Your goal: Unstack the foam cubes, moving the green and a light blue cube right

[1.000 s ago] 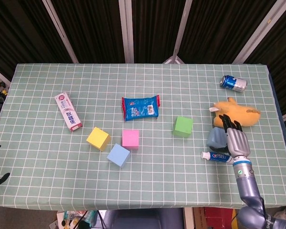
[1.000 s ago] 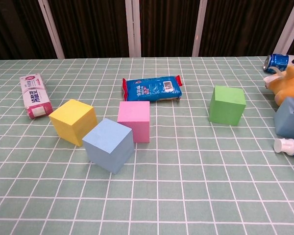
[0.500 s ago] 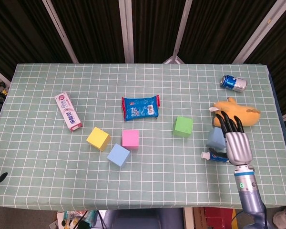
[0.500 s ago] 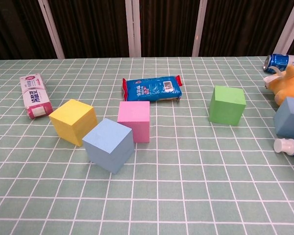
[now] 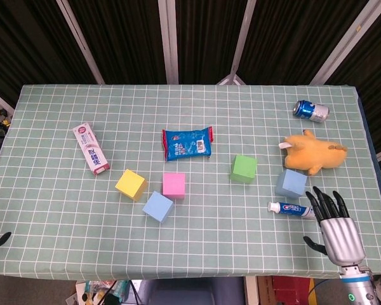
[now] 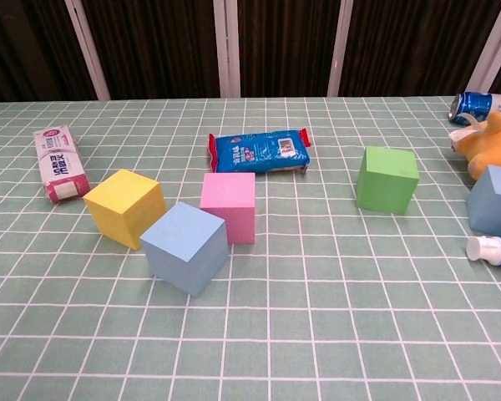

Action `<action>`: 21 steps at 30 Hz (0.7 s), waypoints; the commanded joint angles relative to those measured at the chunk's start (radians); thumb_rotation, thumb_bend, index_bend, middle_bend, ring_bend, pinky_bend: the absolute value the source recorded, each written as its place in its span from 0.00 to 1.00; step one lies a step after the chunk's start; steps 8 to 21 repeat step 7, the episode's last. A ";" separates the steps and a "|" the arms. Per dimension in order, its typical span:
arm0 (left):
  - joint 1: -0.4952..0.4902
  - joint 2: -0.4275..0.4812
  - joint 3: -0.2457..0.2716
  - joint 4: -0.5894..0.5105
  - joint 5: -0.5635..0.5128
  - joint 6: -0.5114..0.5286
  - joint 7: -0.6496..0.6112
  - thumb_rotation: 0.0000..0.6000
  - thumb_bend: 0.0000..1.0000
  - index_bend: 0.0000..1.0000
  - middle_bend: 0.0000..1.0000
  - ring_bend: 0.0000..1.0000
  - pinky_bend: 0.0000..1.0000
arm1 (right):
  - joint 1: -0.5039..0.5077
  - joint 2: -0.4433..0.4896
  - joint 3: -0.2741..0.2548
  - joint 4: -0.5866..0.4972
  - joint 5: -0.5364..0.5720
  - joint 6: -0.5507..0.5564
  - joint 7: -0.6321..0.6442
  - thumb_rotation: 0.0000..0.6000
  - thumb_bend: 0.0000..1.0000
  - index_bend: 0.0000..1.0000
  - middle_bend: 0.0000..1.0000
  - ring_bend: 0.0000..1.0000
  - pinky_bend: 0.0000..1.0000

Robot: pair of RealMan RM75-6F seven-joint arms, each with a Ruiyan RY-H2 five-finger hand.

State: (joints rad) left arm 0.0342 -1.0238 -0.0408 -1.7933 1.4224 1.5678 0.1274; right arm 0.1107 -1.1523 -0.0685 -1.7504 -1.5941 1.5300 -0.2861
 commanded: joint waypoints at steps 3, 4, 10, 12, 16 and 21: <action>0.001 0.010 0.006 0.004 0.016 0.001 -0.013 1.00 0.10 0.21 0.00 0.00 0.00 | -0.026 0.023 -0.013 -0.044 -0.014 0.003 -0.060 1.00 0.04 0.00 0.00 0.12 0.00; 0.002 0.011 0.006 0.006 0.019 0.003 -0.016 1.00 0.10 0.21 0.00 0.00 0.00 | -0.029 0.021 -0.011 -0.045 -0.013 0.006 -0.062 1.00 0.04 0.00 0.00 0.12 0.00; 0.005 0.014 0.006 0.011 0.021 0.008 -0.027 1.00 0.10 0.22 0.00 0.00 0.00 | -0.033 0.015 0.000 -0.046 -0.005 0.010 -0.053 1.00 0.04 0.00 0.00 0.12 0.00; 0.005 0.014 0.006 0.011 0.021 0.008 -0.027 1.00 0.10 0.22 0.00 0.00 0.00 | -0.033 0.015 0.000 -0.046 -0.005 0.010 -0.053 1.00 0.04 0.00 0.00 0.12 0.00; 0.005 0.014 0.006 0.011 0.021 0.008 -0.027 1.00 0.10 0.22 0.00 0.00 0.00 | -0.033 0.015 0.000 -0.046 -0.005 0.010 -0.053 1.00 0.04 0.00 0.00 0.12 0.00; 0.005 0.014 0.006 0.011 0.021 0.008 -0.027 1.00 0.10 0.22 0.00 0.00 0.00 | -0.033 0.015 0.000 -0.046 -0.005 0.010 -0.053 1.00 0.04 0.00 0.00 0.12 0.00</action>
